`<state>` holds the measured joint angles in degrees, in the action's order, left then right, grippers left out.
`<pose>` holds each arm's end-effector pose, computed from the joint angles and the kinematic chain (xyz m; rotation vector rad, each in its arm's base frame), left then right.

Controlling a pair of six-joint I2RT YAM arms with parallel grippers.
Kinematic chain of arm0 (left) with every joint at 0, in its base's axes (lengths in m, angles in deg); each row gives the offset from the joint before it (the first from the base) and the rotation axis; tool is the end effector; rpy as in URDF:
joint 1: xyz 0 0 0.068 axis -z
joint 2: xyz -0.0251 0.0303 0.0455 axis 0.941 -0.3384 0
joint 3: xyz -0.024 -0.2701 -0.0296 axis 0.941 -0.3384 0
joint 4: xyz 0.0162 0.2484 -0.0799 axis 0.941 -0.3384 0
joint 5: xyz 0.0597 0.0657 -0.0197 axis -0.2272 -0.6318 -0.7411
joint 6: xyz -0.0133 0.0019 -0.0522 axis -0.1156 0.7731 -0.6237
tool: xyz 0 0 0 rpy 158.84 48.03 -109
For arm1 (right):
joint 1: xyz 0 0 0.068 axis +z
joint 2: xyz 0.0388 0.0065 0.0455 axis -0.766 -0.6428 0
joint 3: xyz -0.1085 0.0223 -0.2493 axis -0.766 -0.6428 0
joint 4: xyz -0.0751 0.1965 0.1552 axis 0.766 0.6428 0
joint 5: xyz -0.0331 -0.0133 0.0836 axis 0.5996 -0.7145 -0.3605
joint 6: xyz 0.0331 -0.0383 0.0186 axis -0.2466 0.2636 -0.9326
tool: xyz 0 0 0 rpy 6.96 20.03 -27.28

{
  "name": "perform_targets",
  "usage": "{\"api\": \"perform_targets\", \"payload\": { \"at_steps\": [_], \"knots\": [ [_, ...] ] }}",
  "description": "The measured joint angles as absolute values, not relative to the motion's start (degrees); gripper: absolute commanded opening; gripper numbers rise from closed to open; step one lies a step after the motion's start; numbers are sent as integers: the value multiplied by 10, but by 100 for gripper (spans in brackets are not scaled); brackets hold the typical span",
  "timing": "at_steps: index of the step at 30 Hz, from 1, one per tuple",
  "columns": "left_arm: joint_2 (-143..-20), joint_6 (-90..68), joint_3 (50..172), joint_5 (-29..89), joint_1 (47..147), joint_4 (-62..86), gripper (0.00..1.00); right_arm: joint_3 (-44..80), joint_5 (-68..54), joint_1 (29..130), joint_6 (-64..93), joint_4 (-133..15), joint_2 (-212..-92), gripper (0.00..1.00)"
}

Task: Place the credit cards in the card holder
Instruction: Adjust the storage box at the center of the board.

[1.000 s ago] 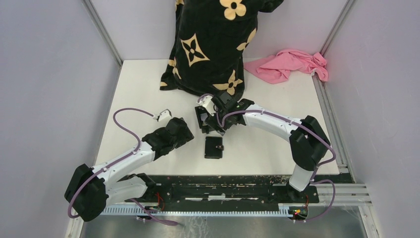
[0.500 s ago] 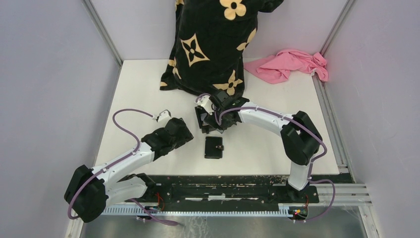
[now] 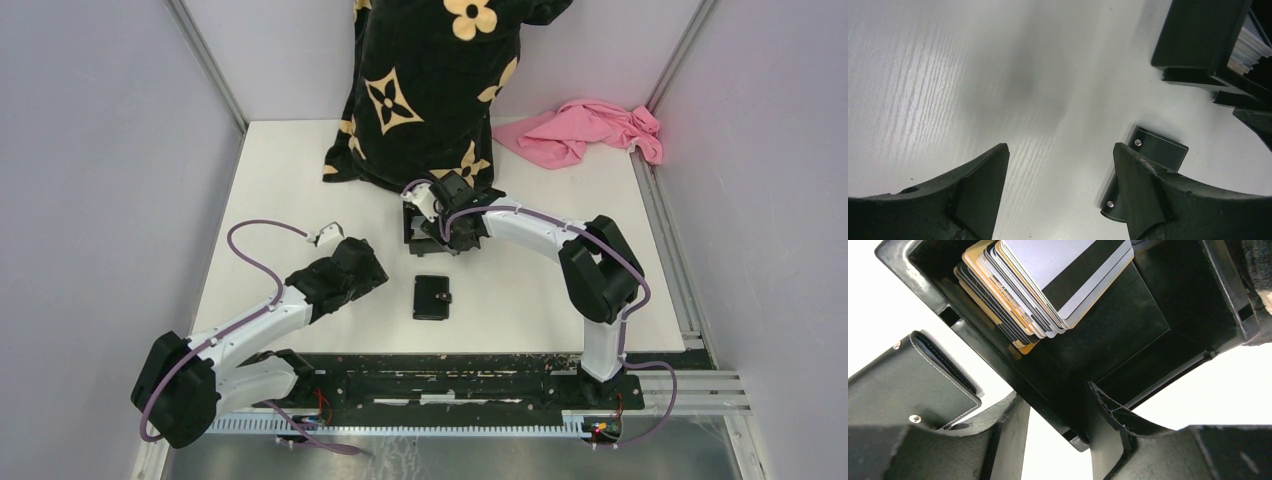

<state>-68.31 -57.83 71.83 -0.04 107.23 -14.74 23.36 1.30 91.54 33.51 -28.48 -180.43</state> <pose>0.1700 -0.1118 0.1953 -0.6019 2.3556 -0.2794 0.3050 0.2702 0.2020 -1.1857 2.3409 0.1756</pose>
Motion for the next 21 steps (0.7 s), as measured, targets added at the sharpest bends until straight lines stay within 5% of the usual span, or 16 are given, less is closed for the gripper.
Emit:
{"api": "perform_targets", "payload": {
  "at_steps": [21],
  "knots": [
    [-682,-566,711,14,1067,-147,83,243,41,904,278,-236,-1804,33]
  ]
}}
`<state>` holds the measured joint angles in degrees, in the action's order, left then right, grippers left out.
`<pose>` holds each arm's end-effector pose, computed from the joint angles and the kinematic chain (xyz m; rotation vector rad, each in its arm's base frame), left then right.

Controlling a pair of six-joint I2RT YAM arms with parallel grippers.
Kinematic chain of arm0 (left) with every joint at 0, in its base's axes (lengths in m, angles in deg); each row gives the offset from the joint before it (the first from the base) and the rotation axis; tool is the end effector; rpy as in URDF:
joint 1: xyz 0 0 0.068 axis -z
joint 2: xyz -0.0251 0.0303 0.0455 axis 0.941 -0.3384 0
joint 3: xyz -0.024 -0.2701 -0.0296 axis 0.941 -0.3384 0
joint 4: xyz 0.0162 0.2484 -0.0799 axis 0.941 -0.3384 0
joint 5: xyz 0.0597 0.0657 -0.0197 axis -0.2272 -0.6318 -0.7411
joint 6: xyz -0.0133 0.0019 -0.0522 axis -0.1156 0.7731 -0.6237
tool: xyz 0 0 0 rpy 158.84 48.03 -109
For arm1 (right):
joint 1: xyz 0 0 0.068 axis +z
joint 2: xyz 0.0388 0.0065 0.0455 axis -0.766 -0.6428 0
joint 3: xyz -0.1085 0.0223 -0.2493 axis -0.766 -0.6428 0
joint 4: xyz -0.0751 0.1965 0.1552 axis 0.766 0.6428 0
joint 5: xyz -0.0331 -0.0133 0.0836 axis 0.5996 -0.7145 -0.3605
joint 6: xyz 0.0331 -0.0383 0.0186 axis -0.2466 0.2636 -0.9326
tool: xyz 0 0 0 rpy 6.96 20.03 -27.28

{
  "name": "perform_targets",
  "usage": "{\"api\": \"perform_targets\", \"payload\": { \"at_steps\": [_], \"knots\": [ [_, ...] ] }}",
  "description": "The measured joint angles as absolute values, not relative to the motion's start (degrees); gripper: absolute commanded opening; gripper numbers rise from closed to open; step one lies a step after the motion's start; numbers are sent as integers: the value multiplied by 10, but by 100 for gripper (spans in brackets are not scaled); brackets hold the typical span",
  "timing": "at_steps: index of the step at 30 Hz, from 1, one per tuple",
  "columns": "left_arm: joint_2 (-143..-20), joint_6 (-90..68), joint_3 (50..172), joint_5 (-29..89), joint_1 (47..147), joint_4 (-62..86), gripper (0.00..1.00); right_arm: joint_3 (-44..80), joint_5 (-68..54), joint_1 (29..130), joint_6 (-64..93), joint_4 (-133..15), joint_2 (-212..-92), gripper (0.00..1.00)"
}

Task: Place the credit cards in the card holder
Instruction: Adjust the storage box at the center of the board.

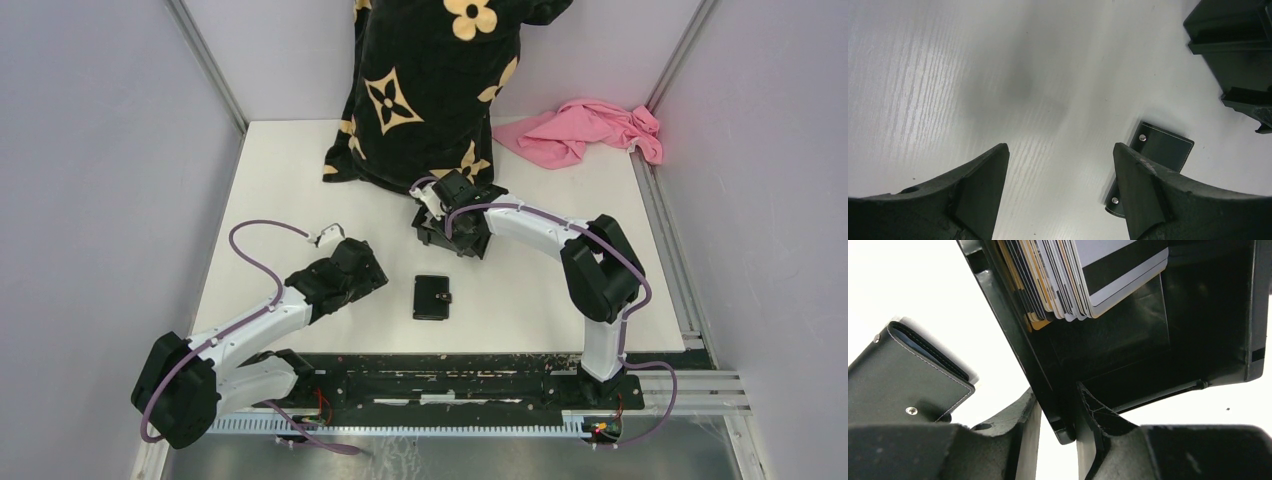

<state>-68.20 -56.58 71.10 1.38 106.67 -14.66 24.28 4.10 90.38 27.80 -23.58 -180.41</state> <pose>0.1692 -0.1097 0.1915 -0.5801 2.3811 -0.2798 0.3072 0.2589 0.2025 -1.0536 2.4697 0.1160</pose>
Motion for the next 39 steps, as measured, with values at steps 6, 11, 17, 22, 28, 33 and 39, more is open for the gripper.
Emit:
{"api": "perform_targets", "payload": {
  "at_steps": [6,11,17,22,28,33,39],
  "knots": [
    [-682,-559,711,21,1067,-138,83,243,58,904,244,-222,-1803,26],
    [-682,-547,711,28,1067,-134,83,246,74,902,199,-200,-1801,19],
    [-690,-532,711,39,1067,-120,83,262,113,900,137,-155,-1801,18],
    [-706,-515,711,57,1067,-105,82,264,160,885,93,-126,-1801,17],
    [-727,-498,712,77,1066,-86,81,264,185,842,57,-110,-1801,17],
    [-744,-482,712,92,1066,-74,80,264,184,813,41,-108,-1801,29],
    [-757,-473,714,102,1066,-66,80,264,172,807,33,-108,-1801,53]
  ]
}}
